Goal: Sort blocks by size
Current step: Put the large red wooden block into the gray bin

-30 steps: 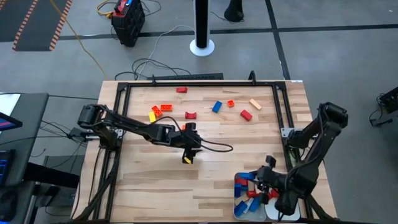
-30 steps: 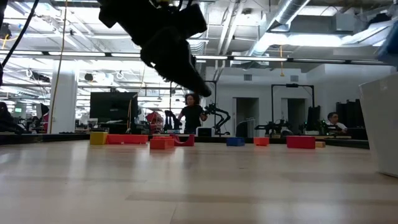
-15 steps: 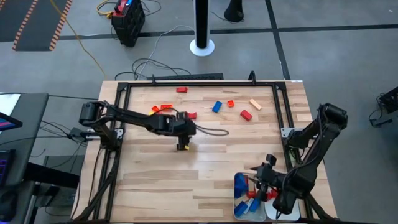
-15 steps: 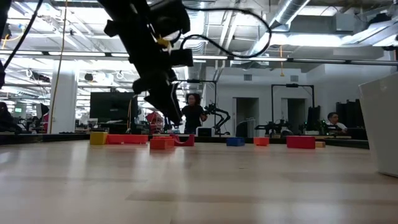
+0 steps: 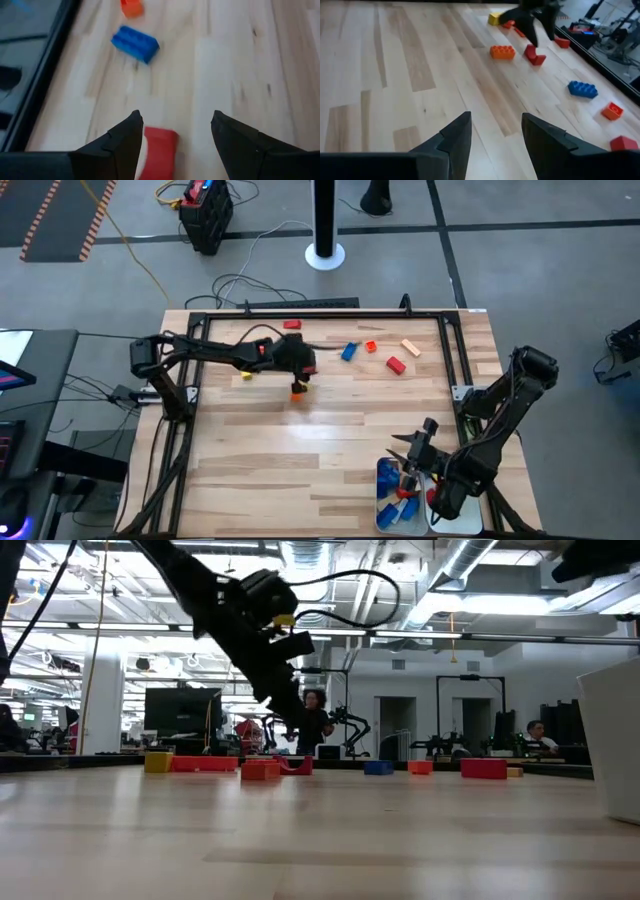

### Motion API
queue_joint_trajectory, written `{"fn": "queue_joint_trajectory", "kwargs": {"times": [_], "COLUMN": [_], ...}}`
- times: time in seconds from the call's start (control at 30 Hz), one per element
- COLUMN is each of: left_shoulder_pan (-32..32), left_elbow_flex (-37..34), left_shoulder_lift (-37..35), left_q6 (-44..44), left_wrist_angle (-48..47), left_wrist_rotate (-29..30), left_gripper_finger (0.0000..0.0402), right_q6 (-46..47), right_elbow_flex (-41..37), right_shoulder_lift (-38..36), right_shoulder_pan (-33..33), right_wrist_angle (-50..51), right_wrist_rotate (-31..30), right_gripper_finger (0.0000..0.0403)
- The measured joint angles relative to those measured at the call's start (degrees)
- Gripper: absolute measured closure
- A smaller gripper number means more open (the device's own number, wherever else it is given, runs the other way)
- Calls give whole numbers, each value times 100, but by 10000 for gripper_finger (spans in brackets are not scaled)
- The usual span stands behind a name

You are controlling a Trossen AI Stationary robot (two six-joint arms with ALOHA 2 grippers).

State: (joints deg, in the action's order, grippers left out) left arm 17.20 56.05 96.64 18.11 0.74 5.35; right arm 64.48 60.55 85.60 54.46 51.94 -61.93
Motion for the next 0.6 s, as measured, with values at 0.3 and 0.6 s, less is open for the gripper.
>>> {"fn": "queue_joint_trajectory", "kwargs": {"times": [0.3, 0.6], "left_shoulder_pan": [695, 702], "left_elbow_flex": [-207, -212], "left_shoulder_lift": [79, 967], "left_q6": [241, 529], "left_wrist_angle": [774, 1351], "left_wrist_rotate": [-1303, -1456], "left_gripper_finger": [178, 178], "right_q6": [-797, -797], "right_elbow_flex": [0, 0], "right_shoulder_lift": [0, 0], "right_shoulder_pan": [-189, -200], "right_wrist_angle": [-576, -645], "right_wrist_rotate": [2, 4], "right_gripper_finger": [203, 203]}}
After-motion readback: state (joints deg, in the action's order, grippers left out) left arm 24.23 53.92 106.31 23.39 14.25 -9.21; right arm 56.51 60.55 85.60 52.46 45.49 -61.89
